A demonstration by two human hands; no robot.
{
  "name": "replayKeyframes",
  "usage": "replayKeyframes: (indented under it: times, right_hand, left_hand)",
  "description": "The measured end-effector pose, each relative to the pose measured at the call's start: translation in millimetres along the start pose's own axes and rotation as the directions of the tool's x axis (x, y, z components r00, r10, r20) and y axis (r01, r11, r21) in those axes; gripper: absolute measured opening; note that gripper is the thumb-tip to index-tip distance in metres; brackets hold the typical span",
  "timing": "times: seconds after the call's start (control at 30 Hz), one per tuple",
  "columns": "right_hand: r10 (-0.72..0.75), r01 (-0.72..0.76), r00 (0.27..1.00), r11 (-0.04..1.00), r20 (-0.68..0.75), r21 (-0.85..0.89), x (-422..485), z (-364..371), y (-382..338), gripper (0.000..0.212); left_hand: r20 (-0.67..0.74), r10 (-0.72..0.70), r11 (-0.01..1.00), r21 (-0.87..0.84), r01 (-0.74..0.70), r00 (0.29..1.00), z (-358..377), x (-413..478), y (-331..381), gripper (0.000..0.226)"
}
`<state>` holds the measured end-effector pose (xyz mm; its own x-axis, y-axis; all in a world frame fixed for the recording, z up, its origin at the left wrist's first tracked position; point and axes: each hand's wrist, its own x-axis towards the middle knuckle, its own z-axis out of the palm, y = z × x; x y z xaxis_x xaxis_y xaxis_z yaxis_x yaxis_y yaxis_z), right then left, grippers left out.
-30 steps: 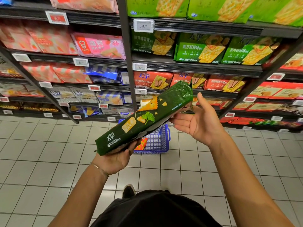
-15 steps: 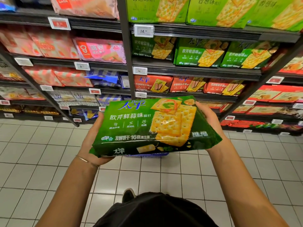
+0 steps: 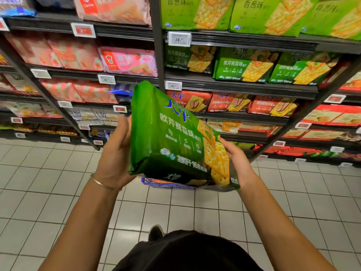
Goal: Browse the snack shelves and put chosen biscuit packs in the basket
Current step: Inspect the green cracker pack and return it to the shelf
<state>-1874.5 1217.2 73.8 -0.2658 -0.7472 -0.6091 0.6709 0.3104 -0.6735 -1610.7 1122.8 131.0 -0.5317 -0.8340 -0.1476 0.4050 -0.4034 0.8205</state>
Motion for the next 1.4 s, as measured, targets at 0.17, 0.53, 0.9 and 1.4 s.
replayKeyframes:
  times: [0.17, 0.53, 0.9, 1.4]
  right_hand:
    - [0.237, -0.21, 0.967, 0.949, 0.096, -0.234, 0.3, 9.8, 28.6, 0.037]
    - [0.464, -0.293, 0.842, 0.822, 0.275, -0.489, -9.7, -4.7, 42.3, 0.057]
    - [0.392, -0.291, 0.896, 0.874, 0.21, -0.389, 7.5, -2.6, 48.8, 0.052]
    - [-0.093, 0.081, 0.987, 0.992, 0.131, 0.092, 37.0, 41.8, -12.0, 0.027]
  left_hand:
    - [-0.005, 0.05, 0.998, -0.04, -0.05, 0.999, 21.8, 18.0, 7.2, 0.045]
    - [-0.454, -0.306, 0.944, -0.03, 0.329, 0.837, -1.4, 31.1, 11.8, 0.058]
    - [-0.266, -0.053, 0.984, -0.181, 0.004, 0.963, 14.2, 24.5, 3.6, 0.028]
    - [0.309, 0.01, 0.72, 0.658, -0.222, 0.951, 26.5, -5.9, -34.3, 0.116]
